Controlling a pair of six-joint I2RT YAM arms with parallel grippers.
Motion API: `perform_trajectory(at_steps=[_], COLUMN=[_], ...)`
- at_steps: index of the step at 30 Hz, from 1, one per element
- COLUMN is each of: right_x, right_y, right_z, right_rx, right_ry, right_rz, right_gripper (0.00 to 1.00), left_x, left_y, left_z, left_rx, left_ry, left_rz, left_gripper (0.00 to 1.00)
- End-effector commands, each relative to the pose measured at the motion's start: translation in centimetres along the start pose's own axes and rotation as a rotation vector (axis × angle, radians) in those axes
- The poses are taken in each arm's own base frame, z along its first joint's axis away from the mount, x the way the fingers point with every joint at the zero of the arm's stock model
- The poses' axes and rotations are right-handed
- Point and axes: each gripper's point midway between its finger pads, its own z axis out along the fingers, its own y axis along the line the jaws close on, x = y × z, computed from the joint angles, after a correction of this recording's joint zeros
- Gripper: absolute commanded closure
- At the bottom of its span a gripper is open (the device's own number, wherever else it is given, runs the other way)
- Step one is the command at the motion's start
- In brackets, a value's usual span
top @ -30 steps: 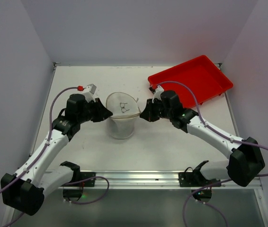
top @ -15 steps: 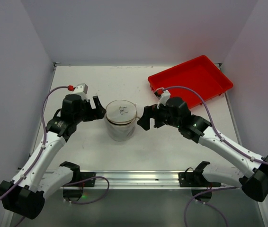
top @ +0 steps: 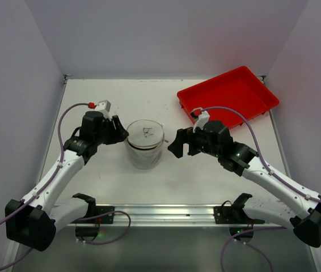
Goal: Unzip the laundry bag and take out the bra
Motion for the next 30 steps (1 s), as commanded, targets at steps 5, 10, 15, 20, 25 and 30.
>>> perform_trajectory(at_steps=[5,10,15,20,25,30], right_x=[-2.9,-5.1,-6.1,-4.9,-3.3,-2.1], right_y=[1.9,4.2,7.4,9.8,9.8,8.7], right_z=[0.1,1.3,4.3,8.1,12.6,14.8], right_rx=[-0.044,-0.073,-0.063,-0.040,0.042,0.072], right_ry=[-0.072,-0.097,-0.080,-0.027,0.020,0.034], right_rz=[-0.022,-0.082,-0.201,-0.297,-0.466,-0.607], right_gripper=[0.01,0.02,0.03,0.04,0.05,0.07], left_x=[4.9,6.9,7.4,7.9,8.3,8.0], left_y=[0.0,0.3,0.2,0.1,0.2,0.2], left_z=[-0.4,-0.3,-0.4,0.0,0.0,-0.3], left_rx=[0.097,0.135,0.177,0.218,0.230,0.229], left_ry=[0.041,0.036,-0.006,-0.035,-0.050,-0.062], left_rz=[-0.124,-0.171,-0.180,-0.187,-0.178,-0.152], left_gripper=[0.53,0.71,0.81,0.85,0.86,0.86])
